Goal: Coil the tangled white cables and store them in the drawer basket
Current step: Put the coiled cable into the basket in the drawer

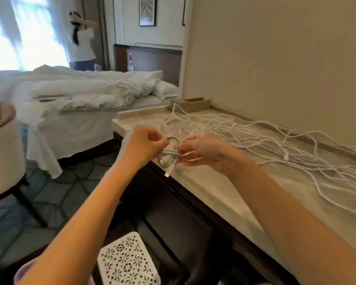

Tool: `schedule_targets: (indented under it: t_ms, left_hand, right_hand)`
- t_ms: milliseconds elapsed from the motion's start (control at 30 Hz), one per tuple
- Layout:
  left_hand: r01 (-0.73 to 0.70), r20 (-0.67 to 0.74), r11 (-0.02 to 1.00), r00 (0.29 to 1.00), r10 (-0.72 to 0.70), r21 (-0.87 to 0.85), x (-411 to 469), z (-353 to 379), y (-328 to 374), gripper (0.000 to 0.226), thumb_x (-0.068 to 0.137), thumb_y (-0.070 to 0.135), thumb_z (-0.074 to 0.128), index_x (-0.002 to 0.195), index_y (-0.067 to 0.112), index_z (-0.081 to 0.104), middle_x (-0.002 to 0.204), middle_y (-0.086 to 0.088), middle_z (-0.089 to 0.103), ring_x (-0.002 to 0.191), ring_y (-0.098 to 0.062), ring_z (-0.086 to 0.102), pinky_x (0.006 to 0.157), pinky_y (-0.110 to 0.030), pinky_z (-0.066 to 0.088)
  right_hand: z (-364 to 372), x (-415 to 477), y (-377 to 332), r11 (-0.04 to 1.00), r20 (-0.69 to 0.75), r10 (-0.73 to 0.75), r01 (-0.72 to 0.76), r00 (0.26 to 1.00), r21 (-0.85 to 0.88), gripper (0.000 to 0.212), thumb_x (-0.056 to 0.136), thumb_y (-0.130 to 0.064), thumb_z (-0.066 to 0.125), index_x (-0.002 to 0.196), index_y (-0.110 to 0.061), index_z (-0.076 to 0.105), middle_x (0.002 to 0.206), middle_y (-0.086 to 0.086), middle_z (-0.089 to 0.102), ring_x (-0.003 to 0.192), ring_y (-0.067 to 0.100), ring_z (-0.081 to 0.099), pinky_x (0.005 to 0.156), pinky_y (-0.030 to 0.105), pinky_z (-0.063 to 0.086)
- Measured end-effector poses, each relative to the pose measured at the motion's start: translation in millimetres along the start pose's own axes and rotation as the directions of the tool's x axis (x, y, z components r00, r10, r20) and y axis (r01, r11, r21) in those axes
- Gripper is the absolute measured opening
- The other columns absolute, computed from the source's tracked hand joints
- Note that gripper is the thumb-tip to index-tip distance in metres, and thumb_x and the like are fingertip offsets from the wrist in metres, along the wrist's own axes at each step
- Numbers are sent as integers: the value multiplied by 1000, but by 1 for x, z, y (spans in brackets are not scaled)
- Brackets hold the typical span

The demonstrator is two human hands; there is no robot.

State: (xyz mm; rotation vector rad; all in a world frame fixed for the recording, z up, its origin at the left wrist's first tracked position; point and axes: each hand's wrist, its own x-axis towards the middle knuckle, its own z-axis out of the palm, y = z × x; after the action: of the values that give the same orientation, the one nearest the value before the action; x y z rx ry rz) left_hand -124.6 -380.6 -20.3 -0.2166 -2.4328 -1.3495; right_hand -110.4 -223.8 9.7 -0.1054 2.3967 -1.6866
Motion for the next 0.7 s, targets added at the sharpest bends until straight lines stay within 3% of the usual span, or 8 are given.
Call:
schedule_targets:
  t_ms: [133,267,367,533,633,700]
  left_hand:
    - [160,-85,984,984,-153,76,-27,-54,-77,12,79,26,70,79,14,71,70,-3,68,68,-17,65,75,-40,57]
    - [295,-12,956,956,-295,4,-44,-71,-125,13,80,24,70,85,12,69,67,-1,64,60,-13,60,75,-38,57]
    - [464,31,885,886,-464,-35,-67,-89,-179,15,82,20,68,91,8,68,68,-3,61,58,-11,56,74,-32,54]
    - [601,80,797,799,-596,-66,-95,-97,-242,8,84,11,63,89,7,67,71,-7,62,55,-10,53,58,-22,50]
    - [631,101,776,772,-628,-1,-110,-98,-277,0,81,14,67,82,13,67,73,-9,66,63,-17,60,73,-34,57]
    - [672,101,740,734,-672,35,-119,-96,-297,7,80,14,69,75,17,66,74,-11,67,63,-20,62,74,-40,58]
  right_hand:
    - [91,30,10,998,188,52,-55,981,10,8,91,-4,55,85,-6,61,76,8,62,66,15,61,54,18,52]
    - [140,50,35,991,278,121,-131,953,18,10,90,-5,54,97,-4,62,76,7,62,70,15,62,64,23,52]
    - [195,69,61,973,348,229,-224,909,-54,8,90,-5,55,93,-5,63,78,7,64,73,15,64,72,26,52]
    - [255,93,97,931,394,363,-347,845,-114,11,90,-2,54,82,-5,62,74,7,62,68,14,60,68,24,50]
    - [284,102,122,897,424,436,-418,794,-140,13,90,-2,55,79,-5,60,72,6,61,60,11,59,71,24,50]
    - [301,107,138,876,439,475,-456,763,-156,14,90,-2,55,78,-5,60,73,6,60,61,12,59,71,24,51]
